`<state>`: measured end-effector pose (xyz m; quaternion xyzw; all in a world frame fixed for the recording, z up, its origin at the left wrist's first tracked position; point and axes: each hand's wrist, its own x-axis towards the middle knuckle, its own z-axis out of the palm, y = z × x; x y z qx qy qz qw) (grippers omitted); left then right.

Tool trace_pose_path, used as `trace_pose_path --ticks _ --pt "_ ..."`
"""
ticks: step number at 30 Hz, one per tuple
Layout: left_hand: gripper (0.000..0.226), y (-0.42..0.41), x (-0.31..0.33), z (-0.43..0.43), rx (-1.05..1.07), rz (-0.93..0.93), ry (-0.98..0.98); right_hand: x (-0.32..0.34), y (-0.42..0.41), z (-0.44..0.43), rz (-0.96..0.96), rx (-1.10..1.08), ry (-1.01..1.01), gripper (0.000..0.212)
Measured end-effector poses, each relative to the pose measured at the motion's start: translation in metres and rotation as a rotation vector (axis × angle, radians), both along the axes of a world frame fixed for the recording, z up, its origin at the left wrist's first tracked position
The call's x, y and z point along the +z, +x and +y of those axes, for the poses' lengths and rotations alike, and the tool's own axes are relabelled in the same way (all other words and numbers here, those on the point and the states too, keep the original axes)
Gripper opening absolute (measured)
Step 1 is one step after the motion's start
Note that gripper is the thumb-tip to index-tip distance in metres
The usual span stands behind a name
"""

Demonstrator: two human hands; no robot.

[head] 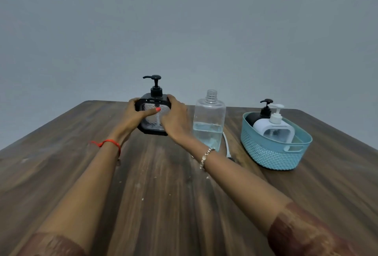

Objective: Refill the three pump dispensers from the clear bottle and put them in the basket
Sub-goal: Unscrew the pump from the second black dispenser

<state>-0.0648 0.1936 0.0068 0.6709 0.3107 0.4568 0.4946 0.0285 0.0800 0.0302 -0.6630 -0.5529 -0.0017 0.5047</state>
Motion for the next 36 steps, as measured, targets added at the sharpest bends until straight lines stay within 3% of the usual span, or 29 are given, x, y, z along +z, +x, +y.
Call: trace_pose_path --ticks 2,6,13,18,25,28,32,34,36 --pt "0.036 -0.009 0.004 -0.019 -0.052 0.028 0.01 0.007 0.0 -0.017 -0.02 0.009 -0.02 0.04" --pt "0.056 -0.011 0.008 -0.051 -0.083 0.031 0.029 0.02 0.011 -0.053 -0.044 0.031 -0.083 0.027" --pt "0.049 0.002 0.004 -0.092 -0.091 -0.077 0.059 0.033 0.04 -0.089 0.06 0.101 -0.113 0.046" --pt "0.048 0.012 0.001 -0.117 -0.145 -0.107 0.105 0.037 0.042 -0.101 0.048 0.143 -0.007 0.03" --pt "0.045 0.011 -0.005 -0.132 -0.219 -0.18 0.082 0.047 0.051 -0.11 0.028 0.342 -0.093 0.02" --pt "0.04 0.005 -0.007 -0.135 -0.306 -0.176 0.053 0.051 0.059 -0.116 0.077 0.556 -0.171 0.015" --pt "0.038 0.005 -0.005 -0.142 -0.316 -0.179 0.038 0.058 0.071 -0.121 0.27 0.746 -0.243 0.039" --pt "0.045 0.008 -0.002 -0.145 -0.279 -0.191 0.026 0.058 0.074 -0.122 0.397 0.775 -0.197 0.048" --pt "0.049 0.01 0.0 -0.146 -0.239 -0.201 0.009 0.055 0.072 -0.122 0.436 0.707 -0.137 0.042"
